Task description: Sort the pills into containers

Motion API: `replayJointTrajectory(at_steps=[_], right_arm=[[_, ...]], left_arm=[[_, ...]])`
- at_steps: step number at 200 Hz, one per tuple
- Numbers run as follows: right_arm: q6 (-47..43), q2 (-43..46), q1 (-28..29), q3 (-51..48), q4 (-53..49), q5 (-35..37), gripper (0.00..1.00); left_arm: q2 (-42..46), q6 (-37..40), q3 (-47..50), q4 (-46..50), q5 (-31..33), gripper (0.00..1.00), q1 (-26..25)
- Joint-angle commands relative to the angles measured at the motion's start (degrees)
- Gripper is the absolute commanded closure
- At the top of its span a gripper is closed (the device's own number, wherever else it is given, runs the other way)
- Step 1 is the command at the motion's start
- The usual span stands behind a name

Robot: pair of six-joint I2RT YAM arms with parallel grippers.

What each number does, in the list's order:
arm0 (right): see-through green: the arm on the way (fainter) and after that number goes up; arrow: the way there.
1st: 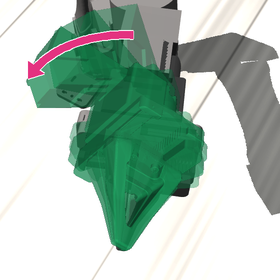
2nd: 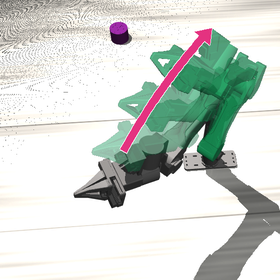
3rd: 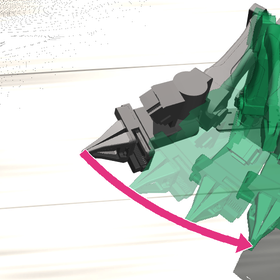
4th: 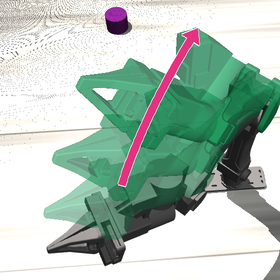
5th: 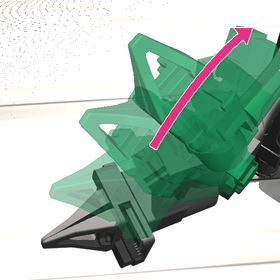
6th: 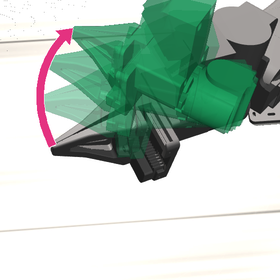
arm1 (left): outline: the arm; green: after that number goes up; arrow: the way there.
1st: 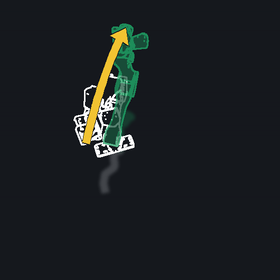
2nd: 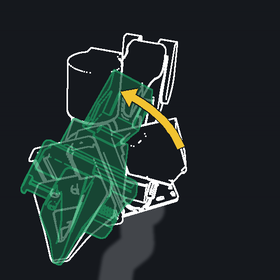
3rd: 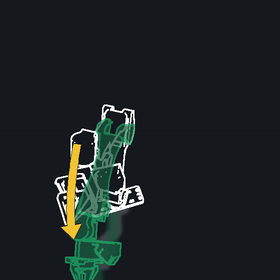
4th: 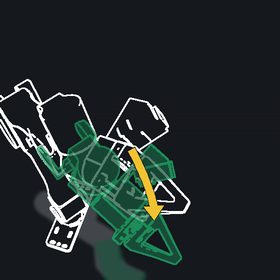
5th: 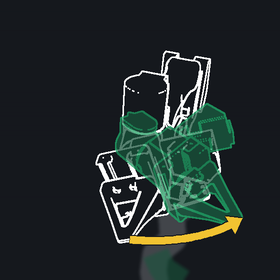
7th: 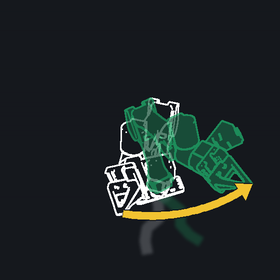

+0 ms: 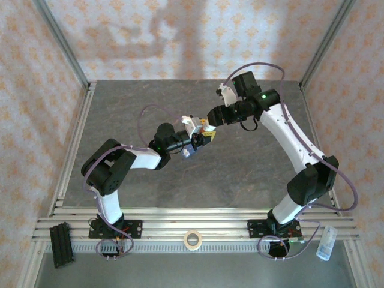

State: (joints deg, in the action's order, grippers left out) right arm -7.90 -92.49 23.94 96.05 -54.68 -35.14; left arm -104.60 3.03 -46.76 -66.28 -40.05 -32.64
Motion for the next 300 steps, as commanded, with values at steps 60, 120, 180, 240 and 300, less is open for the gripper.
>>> replayJointTrajectory(at_steps=[60,120,180,240,300], right_arm=[[15.87,0.98,0.13,-4.10,6.40,-0.38,0.62],[40.68,2.75,6.77,-10.42,14.86,14.14,0.61],[38.53,1.80,6.42,-4.74,10.34,17.38,0.40],[28.77,5.07,-0.27,-0.34,8.47,7.65,0.20],[4.38,2.30,-0.72,0.31,2.20,-0.87,0.24]], left_arm=[[1.85,0.05,-0.42,-2.86,-0.31,1.00,-0.32],[1.06,0.11,-0.69,-2.93,0.83,1.00,-0.40],[0.40,0.36,-0.27,-3.14,1.07,1.00,-0.34],[0.67,0.64,-0.12,-2.87,0.68,1.00,-0.32],[1.29,0.40,0.01,-2.39,-0.02,1.00,-0.26]])
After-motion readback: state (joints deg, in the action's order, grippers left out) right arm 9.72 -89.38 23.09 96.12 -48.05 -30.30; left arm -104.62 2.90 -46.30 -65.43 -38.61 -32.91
